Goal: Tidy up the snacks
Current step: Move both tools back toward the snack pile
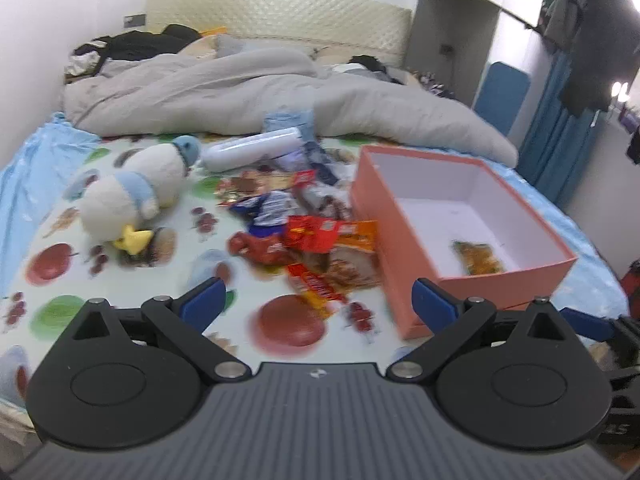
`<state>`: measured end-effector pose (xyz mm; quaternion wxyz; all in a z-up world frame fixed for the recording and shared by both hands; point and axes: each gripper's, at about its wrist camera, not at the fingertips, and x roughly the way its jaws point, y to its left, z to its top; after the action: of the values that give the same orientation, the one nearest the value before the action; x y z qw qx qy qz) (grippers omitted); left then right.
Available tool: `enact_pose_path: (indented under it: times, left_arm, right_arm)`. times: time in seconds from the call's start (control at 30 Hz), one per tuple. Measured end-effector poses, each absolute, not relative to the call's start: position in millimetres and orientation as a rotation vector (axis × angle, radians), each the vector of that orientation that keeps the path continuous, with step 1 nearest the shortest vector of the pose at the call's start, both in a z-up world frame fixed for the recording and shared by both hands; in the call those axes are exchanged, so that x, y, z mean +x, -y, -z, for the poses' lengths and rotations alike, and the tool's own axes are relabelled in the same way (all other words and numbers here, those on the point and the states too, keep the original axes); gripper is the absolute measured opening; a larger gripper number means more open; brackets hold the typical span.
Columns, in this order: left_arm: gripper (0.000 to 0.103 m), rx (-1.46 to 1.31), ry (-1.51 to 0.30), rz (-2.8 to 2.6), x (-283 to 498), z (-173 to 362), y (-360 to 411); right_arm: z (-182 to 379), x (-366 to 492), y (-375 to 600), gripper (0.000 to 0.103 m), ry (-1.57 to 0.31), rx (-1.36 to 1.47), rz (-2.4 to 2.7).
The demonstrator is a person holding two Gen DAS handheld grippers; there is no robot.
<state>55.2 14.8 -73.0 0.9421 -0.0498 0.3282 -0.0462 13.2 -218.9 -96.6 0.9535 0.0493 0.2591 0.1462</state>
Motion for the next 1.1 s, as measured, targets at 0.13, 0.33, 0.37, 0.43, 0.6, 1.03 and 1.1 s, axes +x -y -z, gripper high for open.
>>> enact_pose_path:
  times: [0.13, 0.33, 0.37, 0.43, 0.6, 1.03, 1.1]
  left_arm:
    - [0.101, -0.129, -0.691, 0.073, 58, 83, -28]
    - [0.101, -0.15, -0.749, 0.019, 78, 114, -40]
    - [0.101, -0.158, -0.757, 0.016, 82, 119, -42]
    - [0.101, -0.17, -0.768, 0.023, 90, 127, -45]
    - [0.101, -0.217, -0.776, 0.037, 112, 140, -59]
    - [0.1, -0.337, -0.828, 0.029, 178, 179, -101]
    - [0.1, -0.365, -0.843, 0.037, 192, 188, -107]
  right_arm:
    - [100, 15, 209, 0.103, -0.526, 0.07, -0.303]
    - [115, 24, 184, 0.072, -0.578, 0.025, -0.408]
    - [117, 25, 180, 0.072, -0.582, 0.009, -0.423]
    - [120, 27, 170, 0.063, -0.578, -0.032, -0.423]
    - [126, 42, 152, 0.057, -0.563, -0.091, -0.409]
    - [161, 100, 99, 0.042, -0.59, -0.328, -0.375]
    - [167, 110, 96, 0.041, -0.595, -0.363, -0.356]
